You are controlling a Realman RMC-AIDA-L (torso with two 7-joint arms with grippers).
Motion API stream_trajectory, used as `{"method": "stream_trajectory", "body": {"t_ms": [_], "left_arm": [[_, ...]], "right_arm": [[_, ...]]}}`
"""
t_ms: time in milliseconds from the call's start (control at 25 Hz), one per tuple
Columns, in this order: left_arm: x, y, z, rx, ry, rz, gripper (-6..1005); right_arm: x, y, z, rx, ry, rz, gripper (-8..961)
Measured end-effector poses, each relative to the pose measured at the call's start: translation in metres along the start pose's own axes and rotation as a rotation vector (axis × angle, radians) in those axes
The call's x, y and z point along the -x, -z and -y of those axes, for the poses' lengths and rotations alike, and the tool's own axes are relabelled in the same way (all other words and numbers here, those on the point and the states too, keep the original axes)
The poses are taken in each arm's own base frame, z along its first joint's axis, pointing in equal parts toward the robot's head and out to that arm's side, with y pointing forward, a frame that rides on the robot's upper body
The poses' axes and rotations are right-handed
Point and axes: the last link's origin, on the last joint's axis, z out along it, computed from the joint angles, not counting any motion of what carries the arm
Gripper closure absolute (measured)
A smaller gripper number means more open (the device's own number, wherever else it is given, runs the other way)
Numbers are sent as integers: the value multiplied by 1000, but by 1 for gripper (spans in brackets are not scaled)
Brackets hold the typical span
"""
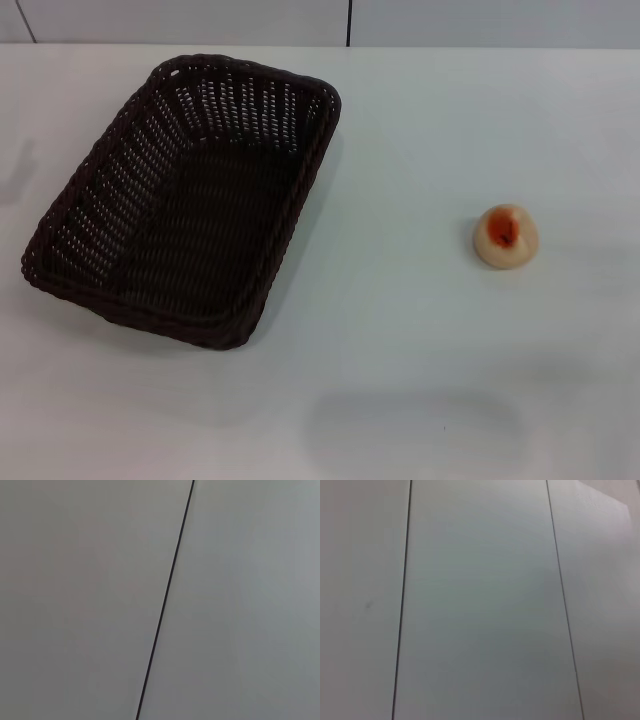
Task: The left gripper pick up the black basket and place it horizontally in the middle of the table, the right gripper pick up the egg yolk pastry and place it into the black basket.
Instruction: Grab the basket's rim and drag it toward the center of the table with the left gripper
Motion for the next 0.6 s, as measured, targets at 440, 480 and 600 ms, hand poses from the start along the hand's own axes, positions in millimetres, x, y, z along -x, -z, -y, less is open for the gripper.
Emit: {"method": "stream_trajectory", "body": {"t_ms": [440,480,600], "left_arm": [[0,0,0,1,4,0,179],[0,0,0,2,9,0,179],[-4,-2,-1,16,58,-6,181]], "right_arm": [[0,1,1,-2,1,0,235],[0,1,1,-3,1,-1,235],[0,1,1,-3,1,0,235]]}}
